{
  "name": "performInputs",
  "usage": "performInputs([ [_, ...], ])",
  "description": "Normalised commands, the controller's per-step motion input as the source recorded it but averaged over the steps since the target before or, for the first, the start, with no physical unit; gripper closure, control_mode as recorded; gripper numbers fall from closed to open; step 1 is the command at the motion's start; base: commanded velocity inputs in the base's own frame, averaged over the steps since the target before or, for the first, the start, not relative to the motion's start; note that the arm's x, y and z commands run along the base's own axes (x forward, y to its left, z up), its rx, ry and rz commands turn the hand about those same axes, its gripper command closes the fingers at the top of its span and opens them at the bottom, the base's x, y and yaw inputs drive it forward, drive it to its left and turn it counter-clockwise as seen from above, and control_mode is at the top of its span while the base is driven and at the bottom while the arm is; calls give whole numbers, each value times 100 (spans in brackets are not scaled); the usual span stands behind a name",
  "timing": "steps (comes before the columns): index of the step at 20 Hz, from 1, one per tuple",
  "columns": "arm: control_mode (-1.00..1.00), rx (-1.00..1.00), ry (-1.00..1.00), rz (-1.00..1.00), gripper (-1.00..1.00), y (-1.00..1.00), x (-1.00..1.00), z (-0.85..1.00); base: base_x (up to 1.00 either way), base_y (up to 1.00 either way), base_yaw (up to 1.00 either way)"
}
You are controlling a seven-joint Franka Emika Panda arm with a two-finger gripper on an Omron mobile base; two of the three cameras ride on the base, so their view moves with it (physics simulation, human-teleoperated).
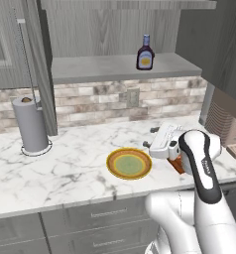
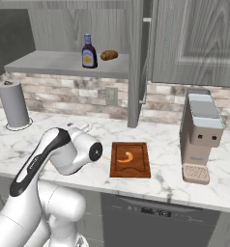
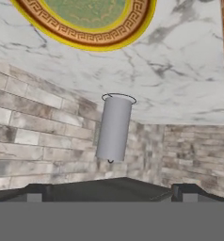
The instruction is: Pick the shrimp from the plate and place it on the cutting board. Then pick the condiment bottle from the cabinet and place it next to the cutting board.
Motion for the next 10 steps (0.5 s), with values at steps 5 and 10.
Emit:
performInputs([
  [5, -100, 0, 3, 0, -100, 0, 0, 3, 0, 0, 0],
  [10, -100, 0, 3, 0, -100, 0, 0, 22, 0, 0, 0],
])
